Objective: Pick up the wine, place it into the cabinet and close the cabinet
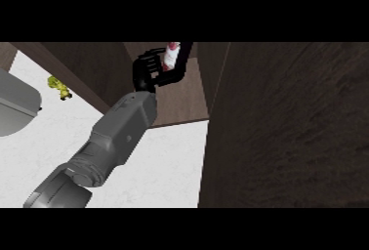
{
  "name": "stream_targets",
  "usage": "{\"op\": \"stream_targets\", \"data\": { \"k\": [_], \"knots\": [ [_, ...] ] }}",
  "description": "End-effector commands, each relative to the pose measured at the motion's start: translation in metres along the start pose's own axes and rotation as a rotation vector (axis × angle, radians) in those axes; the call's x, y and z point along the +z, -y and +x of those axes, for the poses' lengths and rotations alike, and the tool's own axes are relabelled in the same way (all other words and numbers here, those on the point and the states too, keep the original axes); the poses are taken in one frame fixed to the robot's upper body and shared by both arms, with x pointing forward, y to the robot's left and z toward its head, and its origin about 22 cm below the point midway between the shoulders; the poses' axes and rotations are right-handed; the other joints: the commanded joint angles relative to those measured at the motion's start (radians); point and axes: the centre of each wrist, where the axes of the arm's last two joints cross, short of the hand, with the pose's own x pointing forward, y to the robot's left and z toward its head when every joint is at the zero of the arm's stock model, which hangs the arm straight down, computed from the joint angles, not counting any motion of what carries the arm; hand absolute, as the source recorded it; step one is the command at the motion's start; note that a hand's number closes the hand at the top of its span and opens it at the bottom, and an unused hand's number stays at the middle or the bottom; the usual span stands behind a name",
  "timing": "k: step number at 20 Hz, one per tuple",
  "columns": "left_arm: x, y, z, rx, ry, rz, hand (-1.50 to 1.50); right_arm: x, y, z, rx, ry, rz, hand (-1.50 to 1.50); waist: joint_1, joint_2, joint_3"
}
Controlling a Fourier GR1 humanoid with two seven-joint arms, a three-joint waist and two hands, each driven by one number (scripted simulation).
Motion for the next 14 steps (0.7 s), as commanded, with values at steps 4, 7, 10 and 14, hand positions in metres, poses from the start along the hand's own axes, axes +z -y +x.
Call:
{"op": "stream_targets", "data": {
  "k": [4,7,10,14],
  "knots": [
    [-0.014,-0.032,-0.004,-0.284,0.136,0.064,1.5,0.005,0.001,0.002,-0.01,0.005,0.015,-1.5,-0.014,0.01,0.002],
    [-0.017,-0.029,0.004,-0.295,0.131,0.104,1.5,0.004,0.0,0.001,-0.013,0.025,0.018,-1.5,-0.028,0.019,0.001],
    [-0.019,-0.048,-0.007,-0.378,0.136,0.13,1.5,0.004,0.002,-0.001,-0.006,0.009,0.025,-1.5,-0.016,0.017,0.001],
    [-0.019,-0.059,-0.014,-0.416,0.109,0.164,1.5,0.001,-0.002,0.002,-0.001,0.014,0.038,-1.5,-0.016,0.018,-0.003]
  ]
}}
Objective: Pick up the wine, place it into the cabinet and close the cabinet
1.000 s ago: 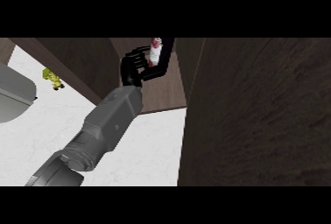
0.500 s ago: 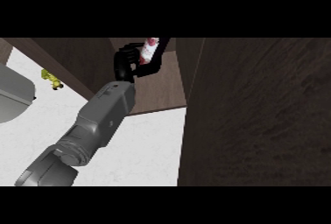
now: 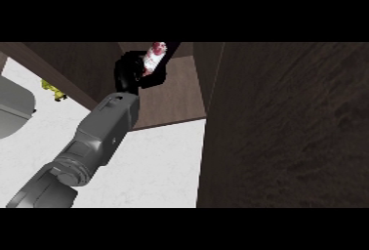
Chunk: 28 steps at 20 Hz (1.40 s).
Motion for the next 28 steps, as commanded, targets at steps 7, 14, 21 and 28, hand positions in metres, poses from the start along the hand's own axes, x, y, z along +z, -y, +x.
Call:
{"op": "stream_targets", "data": {
  "k": [7,14,21,28],
  "knots": [
    [-0.009,-0.031,-0.025,-0.073,-0.023,-0.023,-1.5,0.006,-0.002,0.007,-0.006,0.023,0.016,-1.5,-0.003,0.001,-0.003],
    [-0.011,-0.032,-0.025,-0.053,-0.055,-0.023,-1.5,0.004,-0.004,0.006,-0.011,0.015,0.029,-1.5,-0.001,0.004,-0.004],
    [-0.015,-0.034,-0.021,-0.066,0.0,-0.022,-1.5,0.0,-0.004,0.006,0.007,0.017,0.03,-1.5,0.019,-0.004,-0.004],
    [-0.021,-0.032,-0.007,-0.005,0.072,-0.226,-1.5,0.003,-0.008,0.008,-0.007,0.027,0.036,-1.5,0.034,-0.016,-0.003]
  ]
}}
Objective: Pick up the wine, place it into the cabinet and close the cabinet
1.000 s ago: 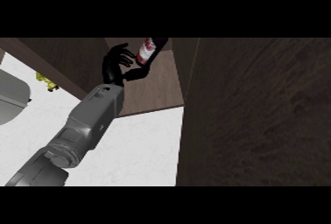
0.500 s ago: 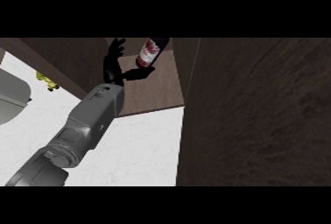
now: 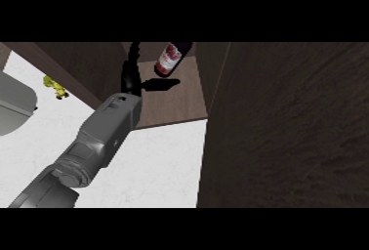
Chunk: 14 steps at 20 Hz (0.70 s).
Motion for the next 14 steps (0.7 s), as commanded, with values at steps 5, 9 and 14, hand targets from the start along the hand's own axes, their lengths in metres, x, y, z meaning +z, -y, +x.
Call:
{"op": "stream_targets", "data": {
  "k": [5,9,14],
  "knots": [
    [-0.018,-0.03,0.004,0.228,0.165,-0.23,-1.5,0.006,0.002,0.004,-0.008,-0.003,-0.026,-1.5,0.059,-0.029,0.007],
    [-0.018,-0.006,0.035,0.423,0.249,-0.282,-1.5,0.0,0.005,0.001,-0.011,-0.017,-0.055,-1.5,0.096,-0.041,0.009],
    [-0.004,0.011,0.027,0.524,0.213,-0.386,-1.5,0.02,0.006,0.015,0.006,-0.044,-0.084,-1.5,0.127,-0.064,0.011]
  ]
}}
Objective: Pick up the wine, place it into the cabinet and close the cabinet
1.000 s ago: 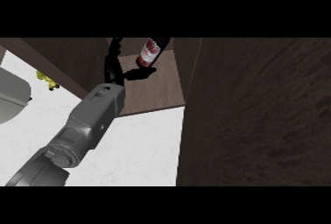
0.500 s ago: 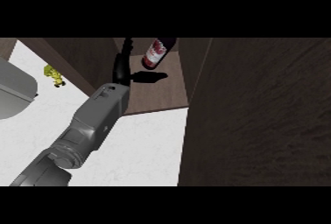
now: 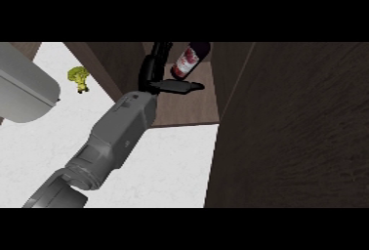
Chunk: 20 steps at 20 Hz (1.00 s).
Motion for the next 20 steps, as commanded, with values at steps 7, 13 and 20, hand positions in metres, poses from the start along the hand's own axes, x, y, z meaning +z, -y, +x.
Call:
{"op": "stream_targets", "data": {
  "k": [7,13,20],
  "knots": [
    [-0.001,0.022,0.013,0.044,0.031,-0.106,-1.5,0.005,-0.003,0.006,0.011,-0.009,-0.05,-1.5,0.075,-0.033,0.007],
    [0.007,0.063,0.041,0.082,0.05,-0.215,-1.5,0.01,0.001,0.007,0.013,-0.026,-0.056,-1.5,0.084,-0.04,0.008],
    [0.06,0.089,0.058,0.14,0.03,-0.234,-1.5,0.015,-0.011,0.005,0.006,-0.03,-0.032,-1.5,0.086,-0.039,0.007]
  ]
}}
